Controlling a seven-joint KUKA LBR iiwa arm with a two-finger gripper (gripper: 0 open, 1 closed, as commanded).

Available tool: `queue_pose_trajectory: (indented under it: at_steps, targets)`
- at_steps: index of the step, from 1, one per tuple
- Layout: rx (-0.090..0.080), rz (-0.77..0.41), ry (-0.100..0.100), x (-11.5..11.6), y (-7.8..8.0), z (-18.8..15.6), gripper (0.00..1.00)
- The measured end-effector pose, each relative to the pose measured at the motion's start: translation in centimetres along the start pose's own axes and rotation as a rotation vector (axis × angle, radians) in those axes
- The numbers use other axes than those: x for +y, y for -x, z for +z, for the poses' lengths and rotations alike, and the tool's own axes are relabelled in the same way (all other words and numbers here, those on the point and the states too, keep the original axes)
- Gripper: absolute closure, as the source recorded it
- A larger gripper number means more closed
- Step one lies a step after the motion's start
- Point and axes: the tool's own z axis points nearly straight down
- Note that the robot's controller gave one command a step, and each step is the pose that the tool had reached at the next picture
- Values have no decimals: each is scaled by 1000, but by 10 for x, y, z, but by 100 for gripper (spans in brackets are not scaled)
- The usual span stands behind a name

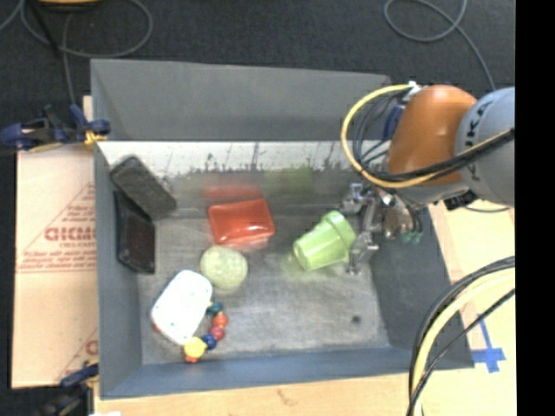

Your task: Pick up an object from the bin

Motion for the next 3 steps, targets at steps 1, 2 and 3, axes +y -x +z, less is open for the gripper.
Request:
queue_pose_trajectory:
  at_steps: [1, 2, 3]
  targets:
    - [8, 64, 2, 23, 2, 44, 100]
    - [8, 63, 2, 23, 2, 44, 100]
    - [19, 24, 4, 27, -2, 14, 100]
